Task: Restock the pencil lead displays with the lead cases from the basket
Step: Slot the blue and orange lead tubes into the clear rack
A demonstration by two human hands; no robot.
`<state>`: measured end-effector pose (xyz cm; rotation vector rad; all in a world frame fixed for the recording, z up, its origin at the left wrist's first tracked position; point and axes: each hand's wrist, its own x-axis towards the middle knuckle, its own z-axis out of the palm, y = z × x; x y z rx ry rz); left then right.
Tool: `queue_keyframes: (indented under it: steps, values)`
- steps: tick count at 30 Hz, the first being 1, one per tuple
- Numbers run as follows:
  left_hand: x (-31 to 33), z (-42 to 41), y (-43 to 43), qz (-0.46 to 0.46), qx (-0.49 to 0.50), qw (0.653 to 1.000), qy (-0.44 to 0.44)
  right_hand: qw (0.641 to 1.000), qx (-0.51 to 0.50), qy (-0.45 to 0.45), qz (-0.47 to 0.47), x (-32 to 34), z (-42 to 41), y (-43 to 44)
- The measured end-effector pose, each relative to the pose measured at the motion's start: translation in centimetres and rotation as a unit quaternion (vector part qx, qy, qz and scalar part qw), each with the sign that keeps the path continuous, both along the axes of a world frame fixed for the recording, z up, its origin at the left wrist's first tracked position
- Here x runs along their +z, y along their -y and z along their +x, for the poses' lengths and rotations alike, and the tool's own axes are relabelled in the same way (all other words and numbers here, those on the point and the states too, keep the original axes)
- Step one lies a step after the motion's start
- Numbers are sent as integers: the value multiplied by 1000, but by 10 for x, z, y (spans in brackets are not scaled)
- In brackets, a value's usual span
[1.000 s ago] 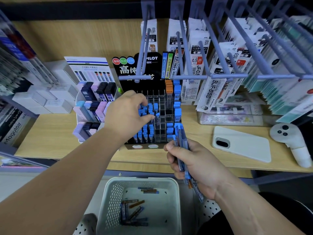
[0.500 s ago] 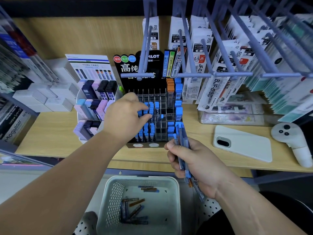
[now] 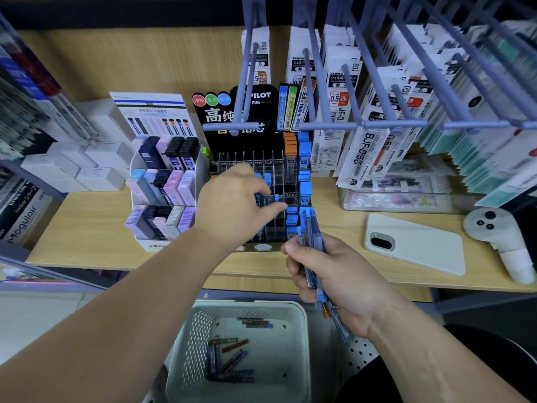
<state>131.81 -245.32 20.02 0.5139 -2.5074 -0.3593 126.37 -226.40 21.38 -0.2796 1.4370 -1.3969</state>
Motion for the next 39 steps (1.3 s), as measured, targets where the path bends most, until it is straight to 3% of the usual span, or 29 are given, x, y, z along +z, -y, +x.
queue_keyframes:
  steps: [18,31,37,39]
  values:
    - [0,-22,-4,-11,53,998,36,1000,2,7,-7,-2,0,1]
    - [10,-16,15,16,10,999,39,1000,7,-1,-13,-3,0,0]
    - [19,-11,12,54,16,998,35,999,7,24,-29,-2,-1,-1]
    - [24,-2,4,110,24,994,2,998,10,43,-45,-1,-2,-1]
